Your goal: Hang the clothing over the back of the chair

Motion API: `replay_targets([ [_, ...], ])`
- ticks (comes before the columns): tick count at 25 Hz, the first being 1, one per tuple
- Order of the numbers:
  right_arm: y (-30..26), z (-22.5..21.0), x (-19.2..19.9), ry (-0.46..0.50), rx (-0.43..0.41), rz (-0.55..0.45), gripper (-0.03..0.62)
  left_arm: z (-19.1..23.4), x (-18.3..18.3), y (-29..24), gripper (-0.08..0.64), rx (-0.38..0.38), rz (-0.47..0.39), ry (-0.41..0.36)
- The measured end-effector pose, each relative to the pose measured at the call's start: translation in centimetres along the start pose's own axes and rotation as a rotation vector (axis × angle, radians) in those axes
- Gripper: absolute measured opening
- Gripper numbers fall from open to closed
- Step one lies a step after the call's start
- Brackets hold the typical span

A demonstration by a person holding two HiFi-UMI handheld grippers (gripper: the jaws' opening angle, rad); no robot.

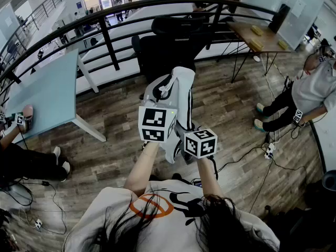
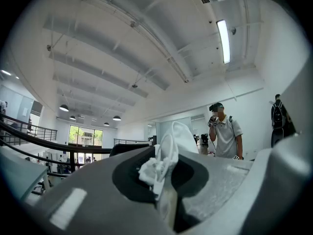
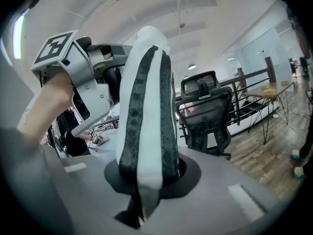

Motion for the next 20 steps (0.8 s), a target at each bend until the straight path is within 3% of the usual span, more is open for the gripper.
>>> replay_targets([
  [20,-0.5,-3.6,-1.4,-0.026,-0.012,0.001,0.075,-0.3,0.4,-3.5,0.149,-0.011,0.009,0.002],
])
Point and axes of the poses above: the fingertips, and each gripper's own axes: y backward along the fingers, z to its left, x out of its underside, the point moved 8 cm from there along y, backward along the fingers, and after that the axes turned 3 degrees about x, right-handed, at the moved point
